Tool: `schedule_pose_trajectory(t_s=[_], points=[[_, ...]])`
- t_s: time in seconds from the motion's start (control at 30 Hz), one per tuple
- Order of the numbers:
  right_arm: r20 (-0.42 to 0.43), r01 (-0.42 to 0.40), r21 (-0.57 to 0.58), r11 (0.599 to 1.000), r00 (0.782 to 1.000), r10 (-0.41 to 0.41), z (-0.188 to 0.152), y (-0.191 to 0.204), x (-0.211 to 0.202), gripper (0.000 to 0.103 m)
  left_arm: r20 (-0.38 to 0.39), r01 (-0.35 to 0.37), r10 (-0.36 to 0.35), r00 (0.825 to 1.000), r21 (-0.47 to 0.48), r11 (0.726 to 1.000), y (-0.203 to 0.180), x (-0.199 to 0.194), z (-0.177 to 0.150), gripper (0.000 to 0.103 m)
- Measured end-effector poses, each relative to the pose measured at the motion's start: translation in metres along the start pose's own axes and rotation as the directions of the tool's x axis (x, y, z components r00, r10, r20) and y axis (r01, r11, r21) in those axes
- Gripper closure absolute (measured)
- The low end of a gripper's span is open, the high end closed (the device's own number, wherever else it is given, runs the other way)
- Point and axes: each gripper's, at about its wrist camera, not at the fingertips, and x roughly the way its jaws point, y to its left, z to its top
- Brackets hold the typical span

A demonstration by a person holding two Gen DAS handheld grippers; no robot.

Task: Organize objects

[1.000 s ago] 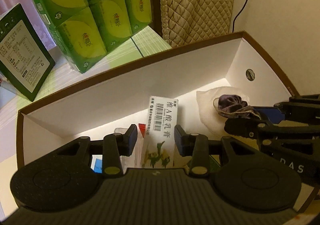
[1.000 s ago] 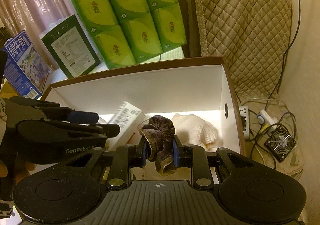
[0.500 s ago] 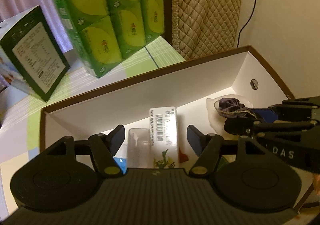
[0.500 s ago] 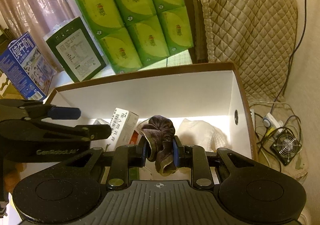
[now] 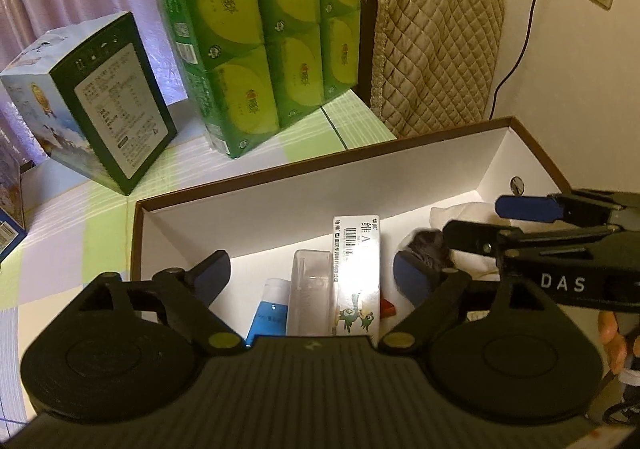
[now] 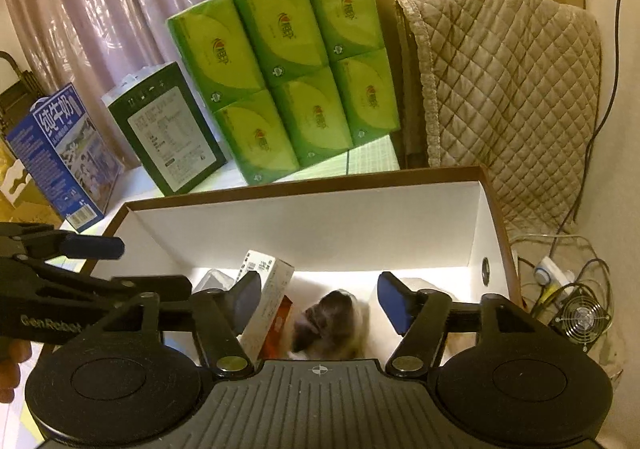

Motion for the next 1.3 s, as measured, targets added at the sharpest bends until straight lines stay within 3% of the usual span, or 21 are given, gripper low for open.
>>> schedule_pose_trajectory(t_s=[0.43, 0.8, 1.3], points=[[-0.033, 0.030, 0.006, 1.000, 0.999, -0.030, -0.014, 0.005, -0.029, 0.030, 0.004, -0.007, 0.007, 1.000, -0.040, 0.999, 0.000, -0.020, -0.012, 0.005], [-0.017, 0.038, -0.006, 0.999, 0.999, -0.038, -0.034, 0.027, -0.068, 0.028, 0.070, -0.017, 0.023, 0.997, -0.083, 0.996, 0.008, -0.074, -0.033, 0.001], [0.005, 0.055, -0.002, 0.998, 0.998, -0.055, -0.085, 0.093, -0.135, 0.027, 0.100, -0.011, 0.026, 0.995, -0.143, 0.990, 0.038, -0.157, -0.107, 0.001]])
